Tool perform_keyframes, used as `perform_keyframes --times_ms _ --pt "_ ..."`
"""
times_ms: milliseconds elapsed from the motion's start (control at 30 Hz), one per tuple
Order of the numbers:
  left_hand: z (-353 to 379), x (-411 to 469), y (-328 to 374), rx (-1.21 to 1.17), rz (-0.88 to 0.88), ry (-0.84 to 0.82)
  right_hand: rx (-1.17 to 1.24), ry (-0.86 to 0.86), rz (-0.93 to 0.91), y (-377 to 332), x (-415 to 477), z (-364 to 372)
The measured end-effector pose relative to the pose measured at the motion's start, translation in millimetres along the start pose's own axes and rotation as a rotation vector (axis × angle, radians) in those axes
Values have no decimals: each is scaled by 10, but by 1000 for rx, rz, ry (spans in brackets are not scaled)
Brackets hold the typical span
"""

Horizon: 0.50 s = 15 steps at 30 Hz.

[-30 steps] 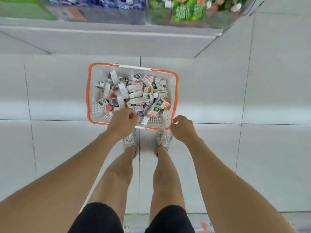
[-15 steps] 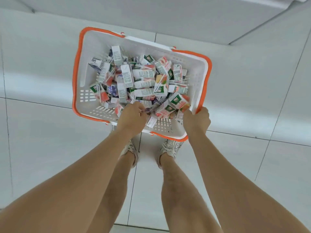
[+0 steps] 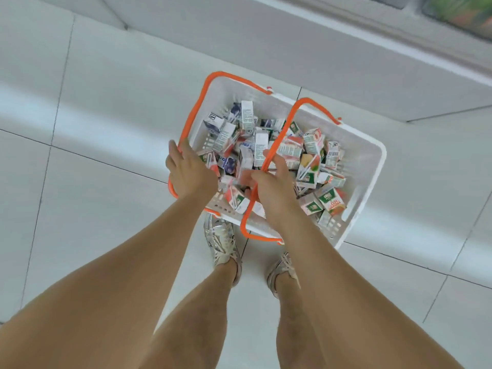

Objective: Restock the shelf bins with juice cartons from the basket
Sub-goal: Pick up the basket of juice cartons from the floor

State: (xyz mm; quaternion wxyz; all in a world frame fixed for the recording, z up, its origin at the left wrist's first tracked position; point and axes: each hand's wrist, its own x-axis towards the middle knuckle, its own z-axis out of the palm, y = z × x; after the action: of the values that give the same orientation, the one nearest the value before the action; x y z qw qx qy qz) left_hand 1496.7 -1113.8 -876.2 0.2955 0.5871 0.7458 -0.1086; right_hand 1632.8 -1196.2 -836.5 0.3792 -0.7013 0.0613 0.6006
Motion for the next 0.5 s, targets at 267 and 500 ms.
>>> perform_keyframes --times_ms 267,500 --pt "-26 159 -126 -186 -61 -83 -94 30 1 -13 139 56" --pt "-463 -752 317 -521 135 -218 259 113 41 -39 -242 -213"
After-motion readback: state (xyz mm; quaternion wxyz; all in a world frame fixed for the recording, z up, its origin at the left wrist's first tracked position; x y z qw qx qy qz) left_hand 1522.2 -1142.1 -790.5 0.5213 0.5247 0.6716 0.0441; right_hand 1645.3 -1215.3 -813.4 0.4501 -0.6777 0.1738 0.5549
